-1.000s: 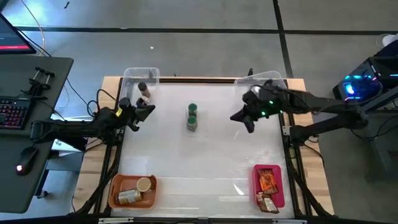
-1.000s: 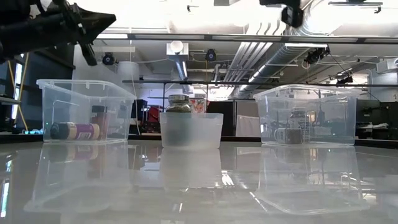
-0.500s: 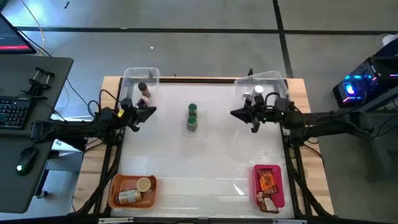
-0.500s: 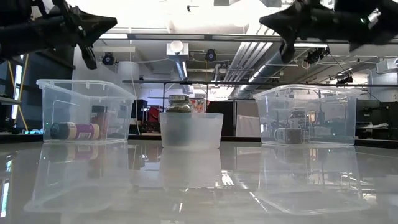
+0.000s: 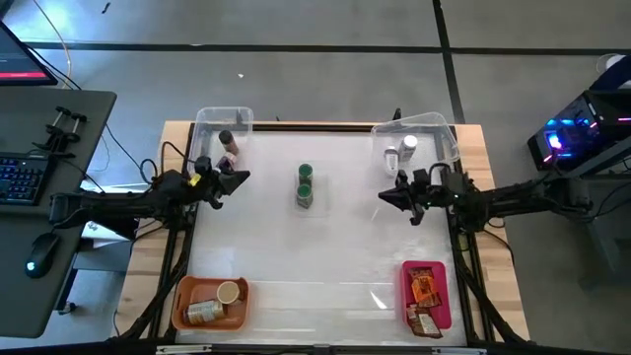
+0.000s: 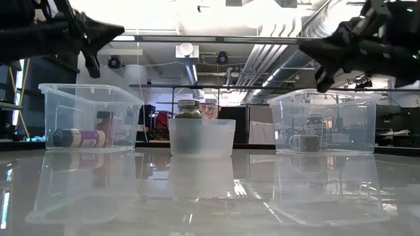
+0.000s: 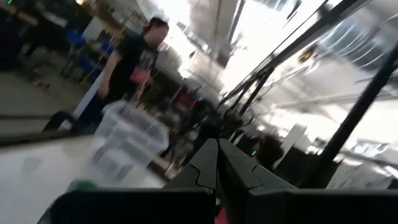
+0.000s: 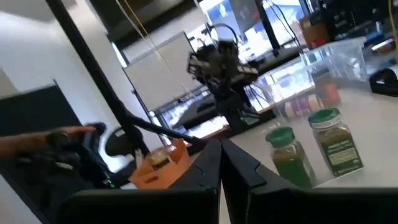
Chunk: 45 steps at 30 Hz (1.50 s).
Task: Sort spices by type
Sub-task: Return to Home Position
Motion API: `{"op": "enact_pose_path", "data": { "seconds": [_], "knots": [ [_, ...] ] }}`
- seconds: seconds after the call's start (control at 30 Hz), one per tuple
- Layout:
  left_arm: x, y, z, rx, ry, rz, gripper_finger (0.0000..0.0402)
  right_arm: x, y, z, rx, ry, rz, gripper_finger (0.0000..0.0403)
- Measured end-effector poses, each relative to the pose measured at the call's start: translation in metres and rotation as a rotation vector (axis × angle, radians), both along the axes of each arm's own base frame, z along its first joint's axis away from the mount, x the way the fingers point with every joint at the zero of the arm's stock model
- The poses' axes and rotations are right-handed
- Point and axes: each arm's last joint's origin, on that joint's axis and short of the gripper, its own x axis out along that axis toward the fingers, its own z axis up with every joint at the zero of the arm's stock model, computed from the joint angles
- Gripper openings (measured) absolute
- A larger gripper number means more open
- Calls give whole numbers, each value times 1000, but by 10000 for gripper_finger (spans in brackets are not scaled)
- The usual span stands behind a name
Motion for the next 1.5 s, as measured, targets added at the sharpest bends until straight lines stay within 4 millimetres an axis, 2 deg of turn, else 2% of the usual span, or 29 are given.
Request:
{"op": "enact_pose_path", "data": {
  "seconds": [0.17,0.43,0.53,0.7,0.93,1.27,1.4,1.5],
  "knots": [
    [1,0,-17,-35,181,-3,1,-3,2,-5,-2,14,26,0],
    [-11,-2,-43,-97,438,3,1,-2,2,-25,84,214,30,1],
    [-16,-3,-44,-99,450,6,1,-3,2,-33,104,300,27,1],
    [-21,-4,-36,-79,353,-1,1,-9,4,-42,132,426,24,1],
    [-26,-3,-29,-62,267,22,1,-36,9,-43,155,527,22,1],
    [-26,-3,-30,-64,280,22,1,-59,13,-1,59,74,-18,1],
    [-26,-3,-30,-63,280,21,1,-60,14,8,41,-18,-11,1],
    [-26,-3,-30,-63,279,20,1,-60,15,7,41,-15,1,1]
  ]
}}
